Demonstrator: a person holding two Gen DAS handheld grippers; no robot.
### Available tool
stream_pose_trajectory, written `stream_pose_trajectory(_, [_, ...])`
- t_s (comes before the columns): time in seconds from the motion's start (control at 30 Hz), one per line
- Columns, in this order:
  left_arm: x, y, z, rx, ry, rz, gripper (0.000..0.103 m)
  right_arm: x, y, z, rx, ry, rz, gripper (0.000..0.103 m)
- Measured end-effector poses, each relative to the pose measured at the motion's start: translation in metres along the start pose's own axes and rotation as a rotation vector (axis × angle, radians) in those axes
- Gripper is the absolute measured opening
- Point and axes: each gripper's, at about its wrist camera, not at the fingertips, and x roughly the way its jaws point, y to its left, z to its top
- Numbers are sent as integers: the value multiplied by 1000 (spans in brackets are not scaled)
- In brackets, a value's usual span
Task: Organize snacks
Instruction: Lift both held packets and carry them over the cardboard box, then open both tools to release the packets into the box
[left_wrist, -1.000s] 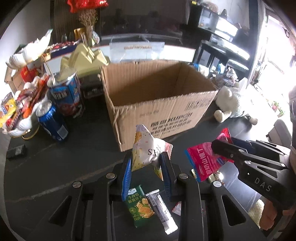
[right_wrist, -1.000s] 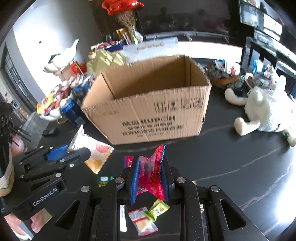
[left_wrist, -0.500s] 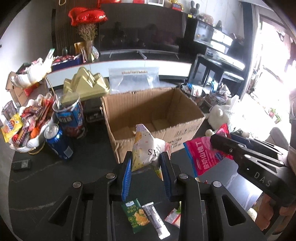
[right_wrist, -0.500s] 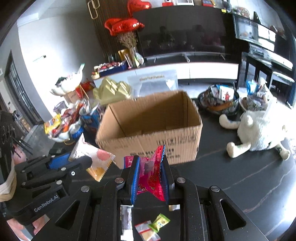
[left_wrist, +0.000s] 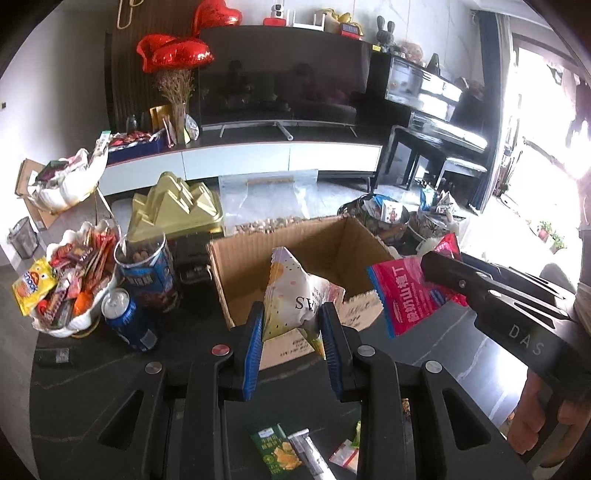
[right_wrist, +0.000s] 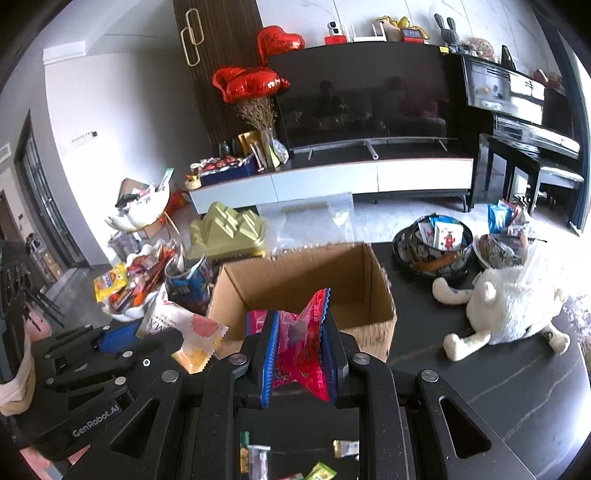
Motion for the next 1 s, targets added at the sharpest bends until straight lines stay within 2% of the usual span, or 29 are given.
stream_pose_trajectory(0.27, [16, 2, 16, 6, 8, 15, 30, 17, -3, 18, -19, -9, -10, 23])
stream_pose_trajectory(0.87, [96, 13, 41, -27, 77, 18, 31, 94, -20, 29, -27, 60, 5, 23])
stream_pose_trajectory(0.97, [106, 13, 44, -19, 81, 50, 36, 106, -25, 30, -21, 74, 1, 24])
stream_pose_trajectory(1.0, [109, 13, 45, -13, 78, 67, 43, 110, -26, 30, -22, 80, -7, 27])
